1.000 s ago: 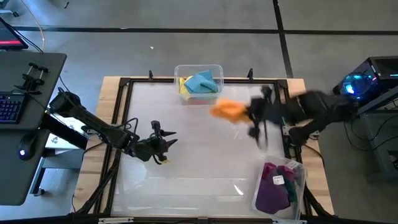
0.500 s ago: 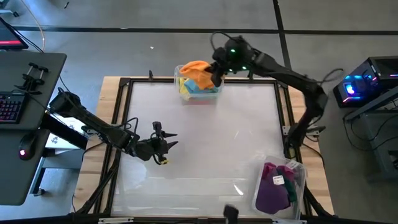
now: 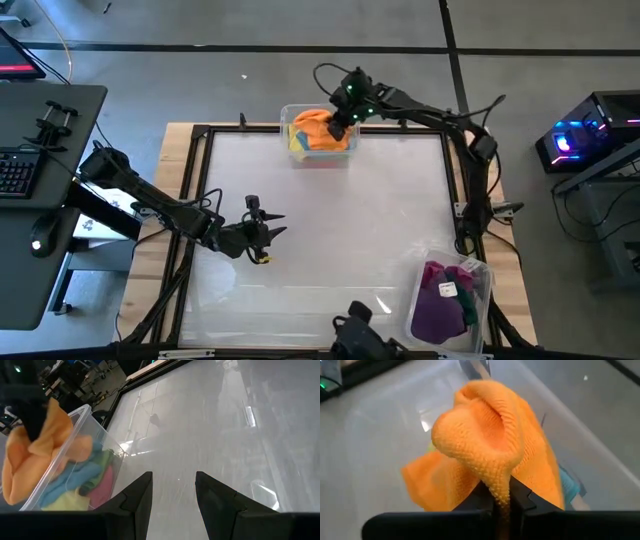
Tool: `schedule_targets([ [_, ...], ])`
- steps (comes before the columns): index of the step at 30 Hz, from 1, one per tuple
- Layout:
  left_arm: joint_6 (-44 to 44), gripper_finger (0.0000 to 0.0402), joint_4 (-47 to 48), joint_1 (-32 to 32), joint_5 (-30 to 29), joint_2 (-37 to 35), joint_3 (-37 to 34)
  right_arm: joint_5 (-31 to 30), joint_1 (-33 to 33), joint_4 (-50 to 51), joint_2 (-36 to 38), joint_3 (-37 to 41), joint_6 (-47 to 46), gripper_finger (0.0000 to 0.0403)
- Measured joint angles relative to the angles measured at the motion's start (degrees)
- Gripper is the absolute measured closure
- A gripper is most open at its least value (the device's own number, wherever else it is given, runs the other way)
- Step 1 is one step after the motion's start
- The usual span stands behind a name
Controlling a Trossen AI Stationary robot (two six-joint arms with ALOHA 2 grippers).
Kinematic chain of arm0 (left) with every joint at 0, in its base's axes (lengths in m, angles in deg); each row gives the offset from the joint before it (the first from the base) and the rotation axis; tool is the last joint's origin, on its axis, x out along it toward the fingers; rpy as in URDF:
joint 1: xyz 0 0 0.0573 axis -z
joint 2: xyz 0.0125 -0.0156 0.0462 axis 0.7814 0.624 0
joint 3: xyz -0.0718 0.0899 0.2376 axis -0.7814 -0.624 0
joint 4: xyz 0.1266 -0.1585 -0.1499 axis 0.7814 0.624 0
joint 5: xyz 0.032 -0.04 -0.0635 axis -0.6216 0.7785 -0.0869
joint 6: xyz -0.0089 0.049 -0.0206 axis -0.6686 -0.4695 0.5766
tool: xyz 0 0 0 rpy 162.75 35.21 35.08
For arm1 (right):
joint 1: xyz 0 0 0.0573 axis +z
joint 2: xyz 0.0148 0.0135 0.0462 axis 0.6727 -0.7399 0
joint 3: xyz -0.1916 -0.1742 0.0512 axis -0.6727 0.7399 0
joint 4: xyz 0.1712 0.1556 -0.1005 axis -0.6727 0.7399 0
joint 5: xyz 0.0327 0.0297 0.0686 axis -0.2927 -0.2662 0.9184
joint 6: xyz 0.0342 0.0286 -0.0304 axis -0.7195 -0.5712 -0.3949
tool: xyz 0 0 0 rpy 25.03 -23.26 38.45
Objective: Sort towels by color in basket
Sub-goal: Put the orange microfiber cloth into the bin
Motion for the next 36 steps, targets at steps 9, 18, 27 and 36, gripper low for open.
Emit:
schedule_targets([
  [9,-0.11,0.0264,0.02,0.01,0.00,0.00,0.00,-1.02,0.00,-0.22,-4.02,0.00,0.19,0.0393],
  [18,-0.96,0.0264,0.02,0.00,0.00,0.00,0.00,-2.00,0.42,-0.17,-4.83,-0.02,1.21,0.0342],
  [27,-1.51,0.0264,0.02,0.00,-0.01,0.00,0.00,-2.32,0.60,4.17,0.92,-0.02,-0.39,0.0228],
  [36,-1.42,0.0264,-0.07,0.00,-0.02,0.00,0.00,-2.17,2.51,1.11,6.41,-0.11,-1.32,0.0241],
])
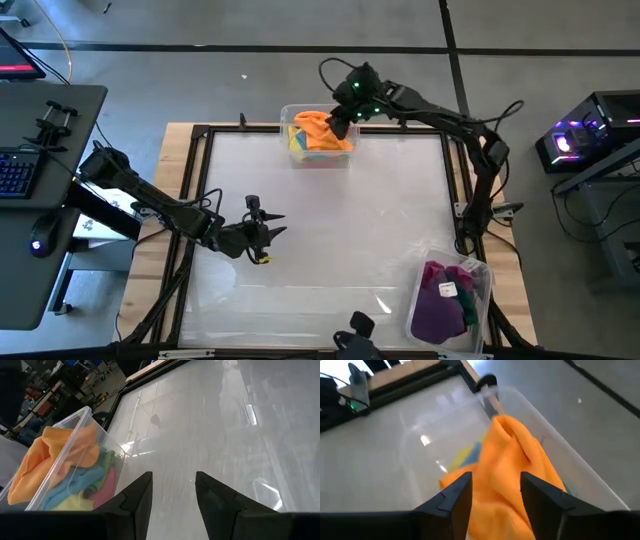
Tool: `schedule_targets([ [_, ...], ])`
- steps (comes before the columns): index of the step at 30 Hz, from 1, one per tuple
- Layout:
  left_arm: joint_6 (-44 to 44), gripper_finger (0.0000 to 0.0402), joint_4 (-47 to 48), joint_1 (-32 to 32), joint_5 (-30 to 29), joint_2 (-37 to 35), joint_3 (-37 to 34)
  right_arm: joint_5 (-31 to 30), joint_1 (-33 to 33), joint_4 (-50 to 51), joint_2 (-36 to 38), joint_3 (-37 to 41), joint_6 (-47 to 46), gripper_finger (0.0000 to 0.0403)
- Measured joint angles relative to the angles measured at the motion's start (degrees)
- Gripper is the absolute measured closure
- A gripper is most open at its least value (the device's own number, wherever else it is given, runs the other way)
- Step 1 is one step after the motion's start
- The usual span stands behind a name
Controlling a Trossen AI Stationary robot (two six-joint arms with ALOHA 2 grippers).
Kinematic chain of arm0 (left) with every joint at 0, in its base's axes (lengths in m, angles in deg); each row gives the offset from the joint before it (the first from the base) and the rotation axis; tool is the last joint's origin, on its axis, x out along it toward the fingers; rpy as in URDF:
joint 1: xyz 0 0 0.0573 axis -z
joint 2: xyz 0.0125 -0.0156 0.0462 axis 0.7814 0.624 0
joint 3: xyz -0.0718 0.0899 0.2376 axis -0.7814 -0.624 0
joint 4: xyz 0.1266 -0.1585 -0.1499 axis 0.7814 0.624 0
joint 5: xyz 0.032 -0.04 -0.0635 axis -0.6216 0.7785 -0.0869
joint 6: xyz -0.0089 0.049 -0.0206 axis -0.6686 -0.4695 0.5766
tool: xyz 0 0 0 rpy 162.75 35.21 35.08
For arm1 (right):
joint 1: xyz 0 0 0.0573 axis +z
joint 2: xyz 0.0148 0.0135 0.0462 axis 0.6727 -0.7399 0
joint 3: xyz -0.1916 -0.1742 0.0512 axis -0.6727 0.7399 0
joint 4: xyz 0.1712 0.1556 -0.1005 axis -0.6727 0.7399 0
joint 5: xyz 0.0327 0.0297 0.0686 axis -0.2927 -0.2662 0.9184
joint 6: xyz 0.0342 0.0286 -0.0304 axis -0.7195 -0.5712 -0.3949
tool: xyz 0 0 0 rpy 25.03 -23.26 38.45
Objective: Sort towels by color in basket
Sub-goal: Put the orange microfiber cloth into the bin
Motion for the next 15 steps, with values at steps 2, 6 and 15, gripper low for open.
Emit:
schedule_targets([
  [2,0.05,0.0264,-0.06,0.00,0.00,0.00,0.00,-1.61,0.74,-2.56,-1.18,0.00,-0.61,0.0259],
  [6,0.40,0.0264,-0.35,0.00,0.00,0.00,0.00,-7.66,1.46,-5.21,-5.60,0.02,-1.53,0.0312],
  [15,1.45,0.0264,-0.35,0.00,0.00,-0.02,0.00,-7.45,1.70,-5.02,-12.25,0.11,-0.07,0.0393],
])
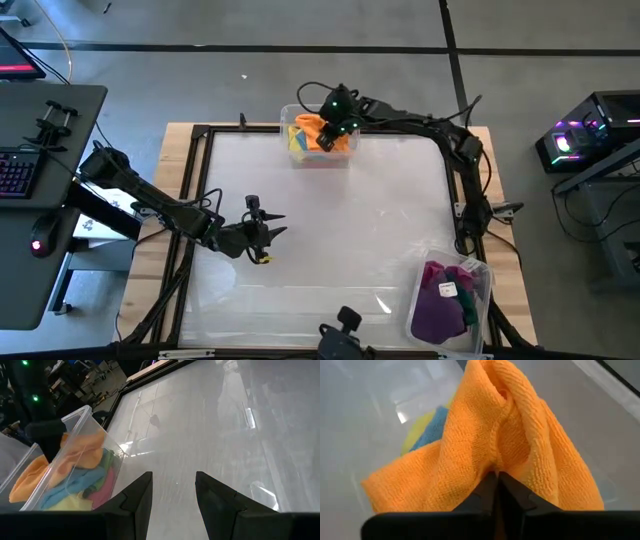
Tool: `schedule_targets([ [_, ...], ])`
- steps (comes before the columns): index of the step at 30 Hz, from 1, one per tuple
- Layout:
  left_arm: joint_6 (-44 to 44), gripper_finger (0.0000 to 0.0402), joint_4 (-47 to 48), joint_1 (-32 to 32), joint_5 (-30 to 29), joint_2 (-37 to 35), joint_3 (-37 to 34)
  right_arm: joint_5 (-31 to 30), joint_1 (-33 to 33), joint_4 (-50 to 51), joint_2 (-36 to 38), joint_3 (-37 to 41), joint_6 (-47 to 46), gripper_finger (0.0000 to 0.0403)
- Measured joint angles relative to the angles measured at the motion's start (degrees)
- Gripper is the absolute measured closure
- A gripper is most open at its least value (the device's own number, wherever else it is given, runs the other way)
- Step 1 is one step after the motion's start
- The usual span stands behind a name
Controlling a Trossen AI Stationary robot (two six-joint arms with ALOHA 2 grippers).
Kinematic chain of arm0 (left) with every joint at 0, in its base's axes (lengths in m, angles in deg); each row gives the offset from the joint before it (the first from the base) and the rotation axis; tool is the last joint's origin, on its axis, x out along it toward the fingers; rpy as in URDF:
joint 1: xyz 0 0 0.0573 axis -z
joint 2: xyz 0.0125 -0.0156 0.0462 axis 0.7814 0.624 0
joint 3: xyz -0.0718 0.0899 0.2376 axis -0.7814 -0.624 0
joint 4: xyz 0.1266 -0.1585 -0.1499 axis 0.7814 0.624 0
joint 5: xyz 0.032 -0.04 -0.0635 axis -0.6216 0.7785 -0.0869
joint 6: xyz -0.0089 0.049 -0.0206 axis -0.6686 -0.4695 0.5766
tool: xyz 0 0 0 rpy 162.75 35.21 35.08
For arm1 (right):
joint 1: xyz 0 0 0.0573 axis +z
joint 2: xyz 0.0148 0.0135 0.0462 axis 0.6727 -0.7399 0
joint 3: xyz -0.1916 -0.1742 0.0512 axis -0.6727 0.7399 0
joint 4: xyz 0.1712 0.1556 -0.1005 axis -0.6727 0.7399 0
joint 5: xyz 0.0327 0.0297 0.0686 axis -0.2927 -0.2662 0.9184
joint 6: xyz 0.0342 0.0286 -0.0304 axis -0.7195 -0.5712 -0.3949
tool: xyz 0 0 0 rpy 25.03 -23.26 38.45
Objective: Sort towels by color in basket
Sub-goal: Put the orange microfiber cloth into the bin, then return to Home Position
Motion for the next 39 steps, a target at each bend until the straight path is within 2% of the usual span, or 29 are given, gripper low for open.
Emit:
schedule_targets([
  [5,0.12,0.0264,0.00,0.00,0.00,0.00,0.00,0.08,0.01,0.17,1.69,0.00,0.07,0.0346],
  [9,0.09,0.0264,0.01,0.01,0.00,0.00,0.00,1.35,0.34,1.42,5.75,-0.02,0.42,0.0299],
  [12,0.15,0.0264,0.09,0.05,0.00,0.00,0.00,1.25,2.27,4.34,9.33,-0.02,0.06,0.0282],
  [17,0.99,0.0264,0.39,0.68,-0.01,0.00,0.00,-5.83,13.67,15.97,14.95,-0.02,1.46,0.0279],
  [20,1.20,0.0264,0.42,0.85,-0.01,0.00,0.00,-3.24,23.29,26.16,17.21,-0.04,-0.43,0.0279],
  [25,1.19,0.0264,0.42,0.85,-0.02,0.00,0.00,-0.97,40.60,39.71,18.52,-0.07,-12.57,0.0279],
  [31,1.62,0.0264,0.42,0.85,-0.02,0.00,0.00,-0.33,58.44,45.50,16.24,-0.02,-35.91,0.0279],
  [35,1.00,0.0264,0.42,0.81,-0.02,0.00,0.00,1.07,67.61,46.88,15.35,-0.02,-51.31,0.0279],
  [39,-0.79,0.0264,0.39,0.36,-0.01,0.00,0.00,0.20,72.95,48.84,15.23,-0.02,-65.60,0.0279],
])
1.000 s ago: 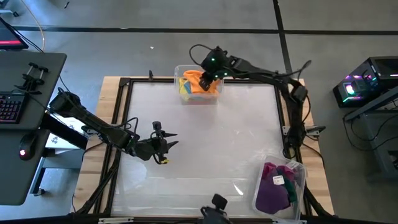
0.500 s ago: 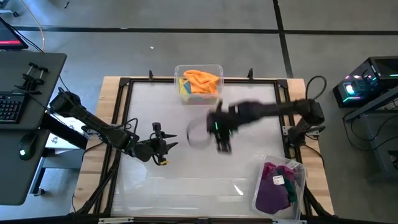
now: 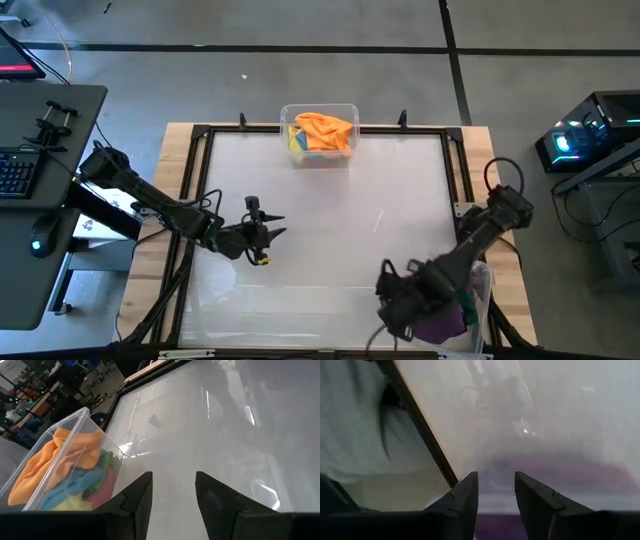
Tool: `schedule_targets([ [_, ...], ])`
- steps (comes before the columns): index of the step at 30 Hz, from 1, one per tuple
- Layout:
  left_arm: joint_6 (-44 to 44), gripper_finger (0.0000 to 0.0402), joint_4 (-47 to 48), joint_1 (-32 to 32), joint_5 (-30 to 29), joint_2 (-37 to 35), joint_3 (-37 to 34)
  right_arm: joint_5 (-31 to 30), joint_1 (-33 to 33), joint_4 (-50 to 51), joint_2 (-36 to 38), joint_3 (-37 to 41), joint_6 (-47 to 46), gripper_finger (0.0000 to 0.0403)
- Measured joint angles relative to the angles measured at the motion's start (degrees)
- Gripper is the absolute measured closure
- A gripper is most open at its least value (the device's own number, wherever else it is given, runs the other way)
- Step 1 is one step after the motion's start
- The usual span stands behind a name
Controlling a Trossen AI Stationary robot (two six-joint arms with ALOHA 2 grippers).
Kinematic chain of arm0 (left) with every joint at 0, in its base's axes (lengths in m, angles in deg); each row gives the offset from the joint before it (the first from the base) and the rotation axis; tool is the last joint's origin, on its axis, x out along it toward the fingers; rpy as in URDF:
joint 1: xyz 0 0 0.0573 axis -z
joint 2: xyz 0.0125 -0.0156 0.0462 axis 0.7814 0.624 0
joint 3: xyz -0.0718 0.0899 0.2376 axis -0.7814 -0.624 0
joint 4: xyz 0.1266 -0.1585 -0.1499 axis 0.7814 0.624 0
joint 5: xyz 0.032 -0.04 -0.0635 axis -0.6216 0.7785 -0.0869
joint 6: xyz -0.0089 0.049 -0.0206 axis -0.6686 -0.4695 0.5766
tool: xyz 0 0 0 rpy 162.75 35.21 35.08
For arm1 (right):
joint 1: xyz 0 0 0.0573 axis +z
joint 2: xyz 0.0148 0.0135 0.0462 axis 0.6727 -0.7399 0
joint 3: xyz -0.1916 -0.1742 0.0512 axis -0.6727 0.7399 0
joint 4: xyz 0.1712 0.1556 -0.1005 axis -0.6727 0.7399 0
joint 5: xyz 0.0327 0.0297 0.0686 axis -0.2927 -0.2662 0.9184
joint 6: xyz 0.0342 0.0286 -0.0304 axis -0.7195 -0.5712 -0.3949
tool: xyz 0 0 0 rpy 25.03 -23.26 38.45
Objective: Sort towels by color in basket
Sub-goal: Return to Home Position
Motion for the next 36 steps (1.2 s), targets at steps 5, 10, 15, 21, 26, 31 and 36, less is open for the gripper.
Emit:
schedule_targets([
  [5,-1.10,0.0264,-0.44,-1.09,-0.01,0.00,0.00,1.13,3.45,4.05,0.00,0.02,-10.08,0.0279],
  [10,-1.16,0.0264,-0.40,-1.95,-0.01,0.00,0.00,5.87,5.49,11.80,0.00,0.02,-15.39,0.0279],
  [15,-1.19,0.0264,-0.35,-2.30,-0.01,0.00,0.00,2.71,6.76,12.73,0.36,-0.18,-16.31,0.0279],
  [21,-0.81,0.0264,-0.48,-2.30,-0.01,0.02,0.00,-13.04,4.36,6.25,0.57,-1.26,-7.29,0.0279],
  [26,-0.34,0.0264,-0.47,-2.30,-0.01,0.02,0.00,-4.81,0.84,-4.36,0.57,3.41,-1.54,0.0279],
  [31,-0.70,0.0264,-0.40,-2.30,-0.01,0.02,0.00,6.09,0.03,-5.37,0.57,7.95,-3.61,0.0279],
  [36,-0.74,0.0264,-0.14,-2.30,-0.01,0.02,0.00,8.54,0.89,-2.00,0.58,7.84,-6.53,0.0280],
])
